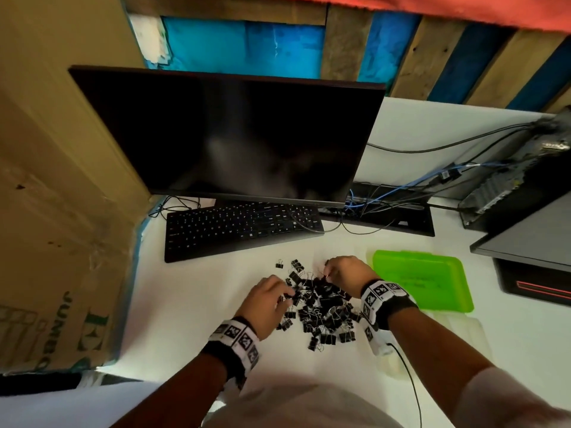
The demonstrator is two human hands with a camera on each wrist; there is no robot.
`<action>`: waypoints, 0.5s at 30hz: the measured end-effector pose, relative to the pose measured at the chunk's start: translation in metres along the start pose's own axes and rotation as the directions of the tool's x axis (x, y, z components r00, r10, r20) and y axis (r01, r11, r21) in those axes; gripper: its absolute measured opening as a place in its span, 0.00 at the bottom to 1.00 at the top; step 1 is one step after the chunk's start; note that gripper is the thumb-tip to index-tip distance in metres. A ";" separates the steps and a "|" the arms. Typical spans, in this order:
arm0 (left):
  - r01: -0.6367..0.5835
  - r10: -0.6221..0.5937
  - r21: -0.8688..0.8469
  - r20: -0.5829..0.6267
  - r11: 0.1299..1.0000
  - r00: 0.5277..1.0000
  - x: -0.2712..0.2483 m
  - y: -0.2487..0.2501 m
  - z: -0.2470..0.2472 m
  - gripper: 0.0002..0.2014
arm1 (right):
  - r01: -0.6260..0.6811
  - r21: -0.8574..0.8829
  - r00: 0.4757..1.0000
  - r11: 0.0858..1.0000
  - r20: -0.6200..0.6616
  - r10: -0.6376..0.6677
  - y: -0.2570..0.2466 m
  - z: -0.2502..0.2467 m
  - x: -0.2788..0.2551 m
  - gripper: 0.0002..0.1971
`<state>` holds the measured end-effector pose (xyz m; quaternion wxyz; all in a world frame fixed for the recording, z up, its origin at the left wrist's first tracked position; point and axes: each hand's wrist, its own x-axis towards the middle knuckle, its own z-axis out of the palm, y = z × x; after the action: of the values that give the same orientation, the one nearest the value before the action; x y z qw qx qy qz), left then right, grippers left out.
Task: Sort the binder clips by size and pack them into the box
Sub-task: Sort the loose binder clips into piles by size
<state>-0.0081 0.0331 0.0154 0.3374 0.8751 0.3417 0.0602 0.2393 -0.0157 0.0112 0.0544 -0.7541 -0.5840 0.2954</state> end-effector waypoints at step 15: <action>-0.064 0.026 0.182 0.206 0.981 0.978 0.057 0.055 0.057 0.17 | -0.078 0.553 0.947 0.829 -0.220 0.235 0.031 -0.019 -0.030 0.06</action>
<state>0.0855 0.0085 -0.0007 0.2849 0.9121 0.2898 -0.0540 0.2708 -0.0474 0.0255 0.3204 -0.7881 -0.3996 0.3413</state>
